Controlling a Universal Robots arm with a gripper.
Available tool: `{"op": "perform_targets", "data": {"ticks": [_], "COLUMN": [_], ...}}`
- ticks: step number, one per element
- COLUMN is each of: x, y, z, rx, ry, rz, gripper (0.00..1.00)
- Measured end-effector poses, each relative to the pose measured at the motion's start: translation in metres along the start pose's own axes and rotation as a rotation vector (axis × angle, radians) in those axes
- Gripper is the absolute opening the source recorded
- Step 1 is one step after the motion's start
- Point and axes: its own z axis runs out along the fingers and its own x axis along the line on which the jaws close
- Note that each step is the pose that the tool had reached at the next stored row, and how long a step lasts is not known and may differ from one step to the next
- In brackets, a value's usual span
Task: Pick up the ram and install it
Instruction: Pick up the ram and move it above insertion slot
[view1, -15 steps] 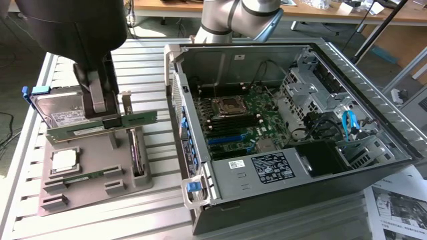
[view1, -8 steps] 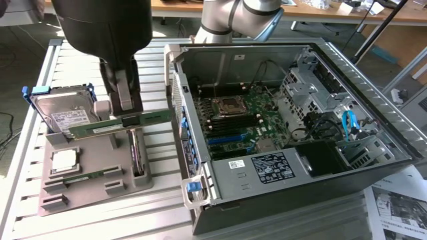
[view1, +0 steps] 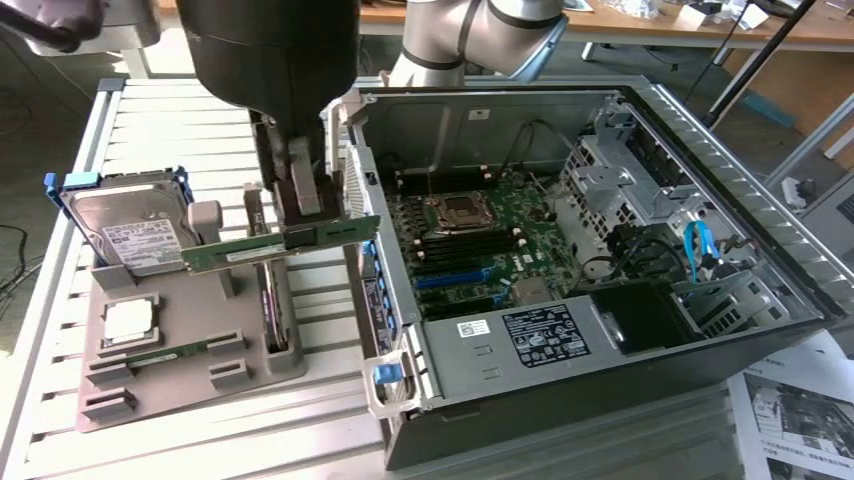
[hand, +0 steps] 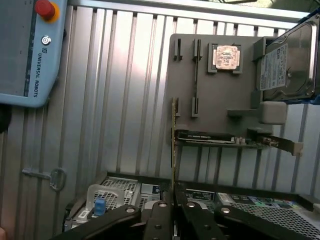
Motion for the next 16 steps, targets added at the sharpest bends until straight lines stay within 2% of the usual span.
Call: {"op": "perform_targets", "data": {"ticks": [5,16], "x": [0.003,0.007], "y": [-0.0291,-0.0581], "z": [0.0002,0.0003], "rx": [-0.0011,-0.0014], "ry": [-0.0002,0.0008], "rz": [0.000,0.000], "gripper": [0.13,0.13]}}
